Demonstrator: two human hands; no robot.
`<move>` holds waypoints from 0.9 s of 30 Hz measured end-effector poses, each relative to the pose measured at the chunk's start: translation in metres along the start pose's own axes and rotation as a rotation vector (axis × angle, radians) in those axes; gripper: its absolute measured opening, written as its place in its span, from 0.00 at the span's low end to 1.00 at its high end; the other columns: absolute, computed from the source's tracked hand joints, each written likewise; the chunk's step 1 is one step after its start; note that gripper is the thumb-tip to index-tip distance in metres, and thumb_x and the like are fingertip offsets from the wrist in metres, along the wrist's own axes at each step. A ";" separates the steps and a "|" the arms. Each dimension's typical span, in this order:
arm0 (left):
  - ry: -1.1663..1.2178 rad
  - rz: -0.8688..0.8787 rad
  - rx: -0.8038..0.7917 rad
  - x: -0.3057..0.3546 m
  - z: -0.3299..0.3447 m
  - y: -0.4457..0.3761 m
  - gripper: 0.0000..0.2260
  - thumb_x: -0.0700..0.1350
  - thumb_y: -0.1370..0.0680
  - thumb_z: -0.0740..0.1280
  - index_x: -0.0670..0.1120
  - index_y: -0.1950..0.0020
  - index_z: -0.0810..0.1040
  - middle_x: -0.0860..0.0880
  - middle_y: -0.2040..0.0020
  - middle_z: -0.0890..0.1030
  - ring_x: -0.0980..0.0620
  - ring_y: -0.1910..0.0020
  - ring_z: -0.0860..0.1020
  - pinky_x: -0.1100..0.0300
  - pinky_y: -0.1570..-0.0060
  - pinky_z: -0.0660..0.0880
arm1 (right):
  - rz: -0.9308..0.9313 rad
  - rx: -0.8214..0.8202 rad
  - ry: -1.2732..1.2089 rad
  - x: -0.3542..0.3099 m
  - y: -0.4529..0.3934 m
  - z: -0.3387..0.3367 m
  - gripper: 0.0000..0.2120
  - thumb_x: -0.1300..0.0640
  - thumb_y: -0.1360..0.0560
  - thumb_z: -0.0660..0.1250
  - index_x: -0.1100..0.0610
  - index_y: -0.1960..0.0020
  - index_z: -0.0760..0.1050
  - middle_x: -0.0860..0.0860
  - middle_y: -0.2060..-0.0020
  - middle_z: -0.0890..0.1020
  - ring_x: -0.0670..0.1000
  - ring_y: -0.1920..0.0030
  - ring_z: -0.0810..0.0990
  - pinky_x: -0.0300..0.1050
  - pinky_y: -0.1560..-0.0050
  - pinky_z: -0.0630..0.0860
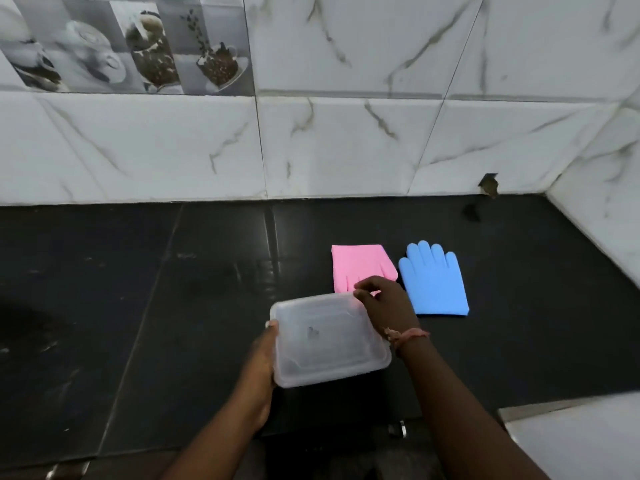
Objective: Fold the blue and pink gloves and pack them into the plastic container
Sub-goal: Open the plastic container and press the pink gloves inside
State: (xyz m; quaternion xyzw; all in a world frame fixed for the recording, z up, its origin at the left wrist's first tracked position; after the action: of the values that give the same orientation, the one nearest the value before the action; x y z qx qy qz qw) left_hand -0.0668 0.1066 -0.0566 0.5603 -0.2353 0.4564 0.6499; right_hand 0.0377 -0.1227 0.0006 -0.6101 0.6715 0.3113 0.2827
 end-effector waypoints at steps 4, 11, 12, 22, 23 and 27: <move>-0.090 -0.078 0.024 -0.018 0.008 0.008 0.21 0.58 0.15 0.56 0.52 0.43 0.87 0.44 0.45 0.88 0.43 0.47 0.87 0.46 0.45 0.83 | 0.208 0.047 -0.005 0.034 0.025 -0.005 0.20 0.50 0.24 0.69 0.54 0.35 0.74 0.51 0.39 0.78 0.51 0.40 0.77 0.44 0.40 0.71; 0.015 -0.070 0.146 -0.014 0.006 0.010 0.14 0.51 0.15 0.59 0.49 0.33 0.78 0.41 0.40 0.85 0.36 0.38 0.81 0.44 0.45 0.78 | -0.369 -0.281 0.464 -0.031 0.072 0.039 0.61 0.20 0.46 0.66 0.37 0.23 0.40 0.48 0.21 0.43 0.57 0.22 0.37 0.61 0.26 0.38; 0.031 -0.082 0.130 -0.014 0.008 0.011 0.14 0.51 0.15 0.59 0.49 0.34 0.78 0.41 0.40 0.85 0.36 0.38 0.81 0.42 0.41 0.78 | -0.441 -0.408 0.599 -0.036 0.072 0.053 0.65 0.21 0.48 0.67 0.37 0.24 0.32 0.49 0.22 0.35 0.58 0.25 0.28 0.65 0.28 0.32; 0.458 -0.223 0.124 -0.031 0.020 0.006 0.15 0.44 0.15 0.61 0.42 0.29 0.74 0.34 0.33 0.79 0.33 0.37 0.78 0.35 0.38 0.76 | -0.702 -0.609 0.662 -0.040 0.058 0.082 0.63 0.27 0.45 0.73 0.39 0.24 0.37 0.55 0.25 0.48 0.62 0.24 0.44 0.67 0.26 0.41; 0.467 -0.235 0.136 -0.032 0.020 0.006 0.15 0.44 0.15 0.62 0.41 0.29 0.74 0.34 0.34 0.79 0.33 0.39 0.78 0.35 0.38 0.76 | -0.721 -0.581 0.639 -0.037 0.058 0.082 0.62 0.27 0.45 0.72 0.39 0.24 0.39 0.54 0.25 0.49 0.61 0.24 0.45 0.65 0.26 0.41; 0.458 -0.231 0.182 -0.035 0.018 0.002 0.14 0.42 0.15 0.61 0.40 0.30 0.74 0.35 0.40 0.82 0.36 0.46 0.81 0.37 0.39 0.77 | -0.707 -0.590 0.482 -0.039 0.059 0.074 0.58 0.28 0.43 0.73 0.38 0.24 0.43 0.47 0.26 0.49 0.56 0.25 0.47 0.57 0.24 0.44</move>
State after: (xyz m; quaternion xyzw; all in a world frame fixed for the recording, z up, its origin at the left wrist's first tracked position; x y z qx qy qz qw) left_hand -0.0817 0.0782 -0.0795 0.5217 0.0252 0.5135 0.6808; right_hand -0.0169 -0.0374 -0.0130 -0.9078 0.3541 0.2233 0.0239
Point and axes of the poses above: each hand's wrist, its own y-axis away from the middle knuckle, its own z-axis out of the palm, x = y × z, the point moved 7 cm from there along -y, towards the middle knuckle
